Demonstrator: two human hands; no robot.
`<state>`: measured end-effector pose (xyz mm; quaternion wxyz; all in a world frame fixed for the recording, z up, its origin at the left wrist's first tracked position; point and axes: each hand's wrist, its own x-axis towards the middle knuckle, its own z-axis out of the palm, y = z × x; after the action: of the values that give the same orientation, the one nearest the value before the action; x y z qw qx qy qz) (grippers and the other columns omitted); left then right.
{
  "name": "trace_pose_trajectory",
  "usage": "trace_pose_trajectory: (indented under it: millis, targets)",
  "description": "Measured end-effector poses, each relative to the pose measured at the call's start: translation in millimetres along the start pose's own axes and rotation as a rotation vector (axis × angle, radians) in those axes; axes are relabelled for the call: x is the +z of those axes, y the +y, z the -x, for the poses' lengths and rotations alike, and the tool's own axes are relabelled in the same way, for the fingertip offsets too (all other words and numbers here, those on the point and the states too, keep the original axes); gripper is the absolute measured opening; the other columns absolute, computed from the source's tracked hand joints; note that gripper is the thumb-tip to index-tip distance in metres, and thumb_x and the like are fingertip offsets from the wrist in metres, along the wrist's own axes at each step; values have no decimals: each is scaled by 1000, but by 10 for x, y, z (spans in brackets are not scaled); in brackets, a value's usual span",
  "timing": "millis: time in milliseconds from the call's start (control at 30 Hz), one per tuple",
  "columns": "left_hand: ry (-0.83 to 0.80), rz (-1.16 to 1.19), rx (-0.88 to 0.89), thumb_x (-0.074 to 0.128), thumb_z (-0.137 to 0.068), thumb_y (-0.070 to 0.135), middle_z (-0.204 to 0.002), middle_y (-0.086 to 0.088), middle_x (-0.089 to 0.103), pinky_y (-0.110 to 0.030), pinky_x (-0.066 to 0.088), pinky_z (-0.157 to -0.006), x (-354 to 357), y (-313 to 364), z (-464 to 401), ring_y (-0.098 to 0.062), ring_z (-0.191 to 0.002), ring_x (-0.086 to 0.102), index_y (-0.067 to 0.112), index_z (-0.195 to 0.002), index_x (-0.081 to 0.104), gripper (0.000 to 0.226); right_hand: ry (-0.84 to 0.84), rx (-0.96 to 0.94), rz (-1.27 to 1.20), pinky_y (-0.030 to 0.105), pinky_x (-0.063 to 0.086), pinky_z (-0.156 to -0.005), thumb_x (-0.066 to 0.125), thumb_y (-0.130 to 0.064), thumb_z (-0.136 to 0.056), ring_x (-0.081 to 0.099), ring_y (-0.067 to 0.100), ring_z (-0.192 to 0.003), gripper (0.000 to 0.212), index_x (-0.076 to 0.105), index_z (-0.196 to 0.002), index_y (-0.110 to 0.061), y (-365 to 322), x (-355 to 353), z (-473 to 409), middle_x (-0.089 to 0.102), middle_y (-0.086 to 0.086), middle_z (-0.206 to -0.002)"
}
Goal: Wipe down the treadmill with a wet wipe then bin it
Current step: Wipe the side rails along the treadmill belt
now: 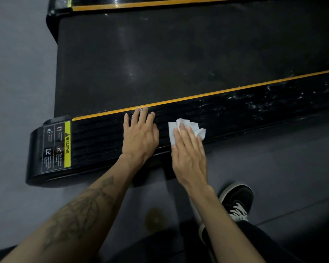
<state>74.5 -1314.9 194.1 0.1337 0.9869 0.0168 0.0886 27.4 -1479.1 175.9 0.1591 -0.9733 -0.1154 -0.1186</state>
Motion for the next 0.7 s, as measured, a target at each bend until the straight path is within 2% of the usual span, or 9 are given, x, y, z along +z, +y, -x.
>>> trace_pose_trajectory:
  millis: [133,233,333,400,500,600,700]
  targets:
    - [45,27,-17,47,-100,27,-140,-11,55,-60,29,-119,7,32,-36,-34,-139,44,10,-124,61,33,68,109,-56,49,27,-124,32,-25,-107,23,26,-156,52,41,-155,-6,-76,2,188,33,10,-165]
    - [82,47,-59,44,-96,31,-123,-13,55,-57,37,-111,13,146,-124,-35,-123,50,10,-111,58,29,28,15,-43,48,25,-125,34,-25,-106,23,25,-156,53,40,-156,-9,-145,8,153,33,7,-165]
    - [102,57,-72,44,-99,31,-130,-16,53,-57,35,-113,104,224,-174,-36,-127,48,9,-124,58,36,-14,-54,24,49,20,-126,31,-27,-107,24,25,-155,52,42,-155,-10,65,-23,-21,32,6,-166]
    - [101,48,-58,40,-101,33,-135,-16,51,-57,33,-115,144,213,-179,-36,-131,46,11,-133,56,43,-20,0,38,51,18,-126,29,-27,-108,21,26,-156,53,40,-156,-9,198,-54,-24,30,7,-167]
    - [84,25,-55,34,-103,35,-141,-14,49,-57,29,-118,149,212,-164,-35,-137,43,13,-141,53,47,-19,64,34,53,22,-125,30,-26,-107,18,27,-157,54,38,-156,-6,144,-104,60,29,10,-167]
    - [61,21,-69,30,-103,35,-148,-14,48,-60,26,-121,159,265,-155,-36,-144,38,13,-145,51,52,-81,-45,28,50,25,-125,29,-27,-106,20,25,-157,55,36,-158,-9,104,-139,-9,29,6,-167]
    - [58,31,-108,33,-104,34,-152,-14,47,-60,24,-123,163,320,-164,-36,-149,33,15,-148,51,52,-118,-106,76,50,28,-123,29,-28,-106,21,24,-156,55,36,-158,-12,341,-198,-141,29,5,-167]
